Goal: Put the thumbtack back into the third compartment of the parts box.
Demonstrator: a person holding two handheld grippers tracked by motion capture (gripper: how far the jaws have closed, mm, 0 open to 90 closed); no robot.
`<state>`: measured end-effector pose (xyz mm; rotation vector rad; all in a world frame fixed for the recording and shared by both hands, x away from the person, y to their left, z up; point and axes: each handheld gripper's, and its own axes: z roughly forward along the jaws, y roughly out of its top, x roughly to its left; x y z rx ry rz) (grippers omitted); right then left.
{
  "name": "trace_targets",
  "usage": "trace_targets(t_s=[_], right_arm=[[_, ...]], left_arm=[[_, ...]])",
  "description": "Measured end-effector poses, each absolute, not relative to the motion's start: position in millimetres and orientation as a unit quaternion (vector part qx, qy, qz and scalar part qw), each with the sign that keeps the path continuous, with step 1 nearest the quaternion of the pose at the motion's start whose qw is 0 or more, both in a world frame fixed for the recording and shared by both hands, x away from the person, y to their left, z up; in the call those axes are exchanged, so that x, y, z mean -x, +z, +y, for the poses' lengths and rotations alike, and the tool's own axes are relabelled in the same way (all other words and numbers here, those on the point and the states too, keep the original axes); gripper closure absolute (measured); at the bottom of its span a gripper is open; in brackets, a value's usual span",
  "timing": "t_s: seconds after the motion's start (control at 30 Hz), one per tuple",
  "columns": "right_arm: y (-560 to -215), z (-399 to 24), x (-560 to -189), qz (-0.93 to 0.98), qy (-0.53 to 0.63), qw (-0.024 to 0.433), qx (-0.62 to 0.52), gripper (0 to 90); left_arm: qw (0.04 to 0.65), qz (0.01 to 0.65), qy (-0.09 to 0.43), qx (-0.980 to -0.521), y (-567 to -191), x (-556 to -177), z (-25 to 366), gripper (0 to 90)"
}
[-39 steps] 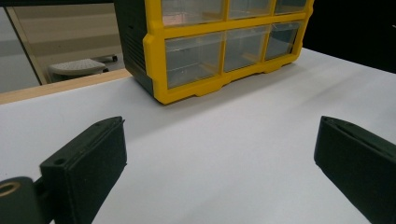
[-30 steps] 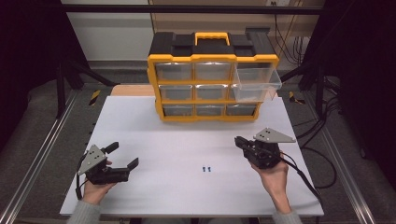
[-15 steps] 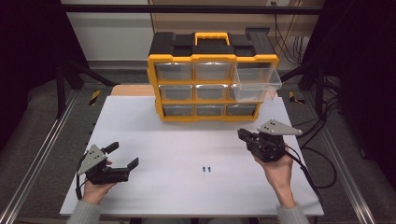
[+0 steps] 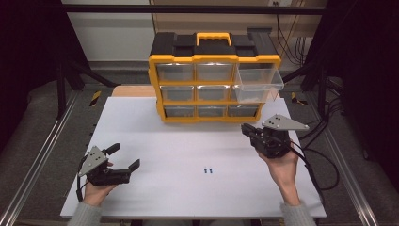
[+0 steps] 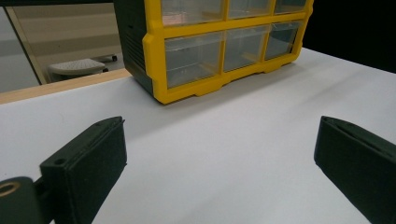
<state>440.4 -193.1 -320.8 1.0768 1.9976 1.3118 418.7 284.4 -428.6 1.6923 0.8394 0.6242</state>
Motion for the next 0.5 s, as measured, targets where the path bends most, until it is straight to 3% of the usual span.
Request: trace_targets(t_s=[0.5], right_arm=[[-291.9, -196.6, -443.9, 0.727, 0.493, 0.271, -0.395, 85.7]], left_arm=[[0.544, 0.353, 0.263, -0.714, -428.5, -418.6, 284.1, 1.9]])
